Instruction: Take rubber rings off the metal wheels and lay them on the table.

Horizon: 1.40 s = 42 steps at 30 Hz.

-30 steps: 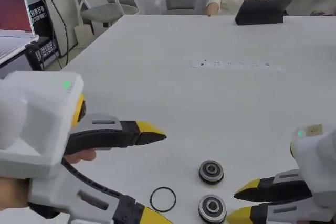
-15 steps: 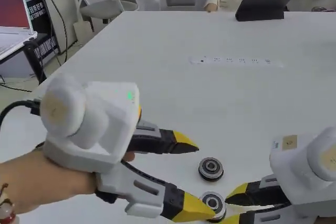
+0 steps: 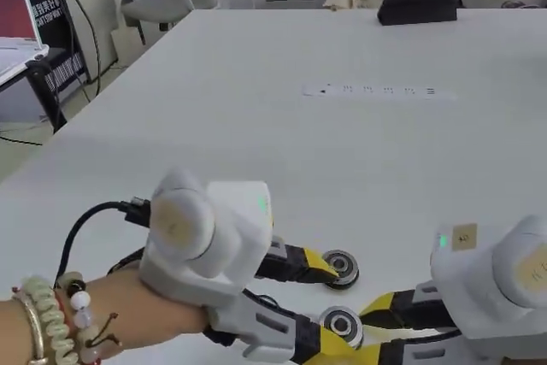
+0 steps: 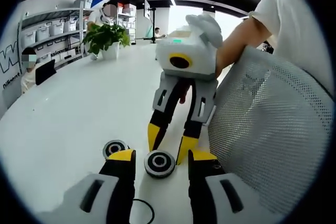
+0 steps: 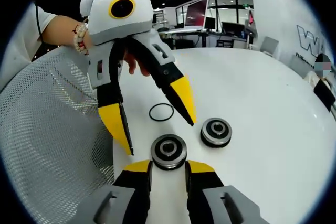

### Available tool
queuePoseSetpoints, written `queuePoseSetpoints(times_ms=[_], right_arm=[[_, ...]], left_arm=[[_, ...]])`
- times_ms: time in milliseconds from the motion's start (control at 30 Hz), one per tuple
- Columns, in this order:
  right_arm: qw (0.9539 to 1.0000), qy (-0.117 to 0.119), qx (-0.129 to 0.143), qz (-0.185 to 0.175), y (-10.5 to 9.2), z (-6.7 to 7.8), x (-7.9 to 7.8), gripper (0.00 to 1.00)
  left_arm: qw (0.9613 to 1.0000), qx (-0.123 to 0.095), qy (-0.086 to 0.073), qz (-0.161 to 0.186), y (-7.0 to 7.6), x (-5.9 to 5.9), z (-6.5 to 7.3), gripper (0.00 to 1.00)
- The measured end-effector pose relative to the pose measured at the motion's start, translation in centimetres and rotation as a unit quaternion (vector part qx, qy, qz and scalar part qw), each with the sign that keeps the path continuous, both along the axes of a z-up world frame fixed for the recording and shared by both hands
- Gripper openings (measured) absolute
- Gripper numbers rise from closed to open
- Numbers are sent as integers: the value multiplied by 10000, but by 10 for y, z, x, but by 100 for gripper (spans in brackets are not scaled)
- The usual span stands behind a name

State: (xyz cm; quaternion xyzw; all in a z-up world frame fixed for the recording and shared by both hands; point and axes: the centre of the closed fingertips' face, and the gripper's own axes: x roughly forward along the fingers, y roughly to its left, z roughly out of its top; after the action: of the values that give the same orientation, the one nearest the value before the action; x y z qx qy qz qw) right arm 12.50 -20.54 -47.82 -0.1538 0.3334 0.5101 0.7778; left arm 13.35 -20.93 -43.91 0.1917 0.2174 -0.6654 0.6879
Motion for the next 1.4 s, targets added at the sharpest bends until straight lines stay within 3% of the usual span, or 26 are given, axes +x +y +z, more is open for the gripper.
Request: queuePoseSetpoints(times_ms=[100,267,433,467,567,867,900,933,1033,1167,1300,1400], right_arm=[[10000,-4,32,-23,0,0,1,22],[10000,-29,53,-19,0,0,0,22],[10000,-45,61,-2,0,0,0,21],[10000,-51,54,8,0,0,0,21],[10000,-79,39,35,-1,0,-1,20],[9998,-170,-7,105,-3,3,-1,13],[9993,-231,-230,209,-9,-1,-1,9],[9995,-228,-97,177,-5,2,-1,5],[9995,-234,-111,160,-7,0,0,2],[9999,-95,-57,-83,-9,0,5,0],[9980,298,206,-520,-11,1,9,0],[9912,642,576,-1000,-17,4,14,0]], left_arm=[[9998,21,125,167,-2,2,-7,30],[9997,-30,65,224,-5,2,-8,23],[9995,110,122,268,-2,2,-17,17],[9995,35,50,295,-4,2,-17,16],[9995,153,-147,216,-4,5,-21,9],[9995,107,-182,218,-8,9,-27,8],[9995,102,-184,217,-7,8,-26,8],[9995,97,-179,221,-7,9,-27,8],[9995,84,-159,249,-6,7,-24,8],[9995,80,-169,258,-4,5,-23,8],[9995,74,-163,278,-3,3,-21,8],[9994,80,-174,283,-1,3,-21,7]])
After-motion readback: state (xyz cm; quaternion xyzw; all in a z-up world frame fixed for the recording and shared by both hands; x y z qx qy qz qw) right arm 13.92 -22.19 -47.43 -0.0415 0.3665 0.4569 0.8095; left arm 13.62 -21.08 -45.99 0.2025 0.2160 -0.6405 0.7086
